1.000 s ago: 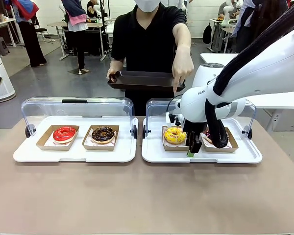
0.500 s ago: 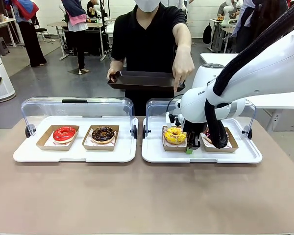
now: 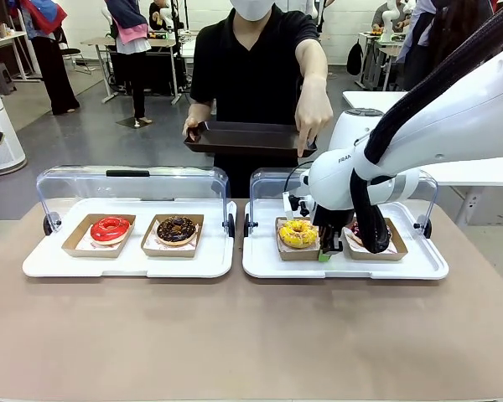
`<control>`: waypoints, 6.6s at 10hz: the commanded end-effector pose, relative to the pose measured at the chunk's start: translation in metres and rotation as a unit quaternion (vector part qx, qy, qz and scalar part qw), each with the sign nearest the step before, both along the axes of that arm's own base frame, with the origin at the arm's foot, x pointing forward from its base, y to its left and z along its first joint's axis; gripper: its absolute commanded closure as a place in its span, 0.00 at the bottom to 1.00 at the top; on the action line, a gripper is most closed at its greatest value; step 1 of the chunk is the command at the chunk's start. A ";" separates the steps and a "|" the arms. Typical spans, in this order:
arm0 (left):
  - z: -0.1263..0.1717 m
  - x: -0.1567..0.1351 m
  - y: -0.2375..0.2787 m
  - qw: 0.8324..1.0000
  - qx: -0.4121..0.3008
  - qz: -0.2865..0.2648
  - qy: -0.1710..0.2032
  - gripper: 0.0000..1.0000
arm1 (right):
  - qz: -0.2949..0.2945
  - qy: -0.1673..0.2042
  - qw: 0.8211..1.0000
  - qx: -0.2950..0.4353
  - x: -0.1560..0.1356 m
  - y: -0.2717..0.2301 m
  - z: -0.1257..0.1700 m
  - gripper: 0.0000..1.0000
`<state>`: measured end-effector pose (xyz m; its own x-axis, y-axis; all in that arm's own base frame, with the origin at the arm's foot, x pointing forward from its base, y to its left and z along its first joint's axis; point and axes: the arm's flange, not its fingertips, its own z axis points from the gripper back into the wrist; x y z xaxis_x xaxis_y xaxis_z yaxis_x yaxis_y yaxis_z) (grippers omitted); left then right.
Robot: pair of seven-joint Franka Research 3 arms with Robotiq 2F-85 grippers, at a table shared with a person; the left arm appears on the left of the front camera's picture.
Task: Provide the desired donut to the person.
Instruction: Pick up and lift the Paper togo box containing the Donut pointed at by the person, then place the picked Paper togo box onto the Handle tray extended by the person.
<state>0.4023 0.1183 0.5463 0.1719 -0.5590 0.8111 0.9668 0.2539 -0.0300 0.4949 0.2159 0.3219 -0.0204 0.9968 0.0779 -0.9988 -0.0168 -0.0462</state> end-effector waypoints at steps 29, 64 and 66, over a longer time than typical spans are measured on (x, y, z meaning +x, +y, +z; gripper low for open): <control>0.001 -0.001 0.000 1.000 -0.008 -0.001 -0.002 0.00 | -0.026 -0.056 0.998 0.009 -0.163 0.080 0.285 1.00; 0.001 -0.001 0.000 1.000 -0.008 -0.001 -0.002 0.00 | 0.014 0.046 0.998 0.034 0.033 0.038 0.242 0.98; 0.001 -0.001 0.000 1.000 -0.008 -0.001 -0.002 0.00 | 0.015 0.044 0.998 0.036 0.032 0.038 0.242 0.65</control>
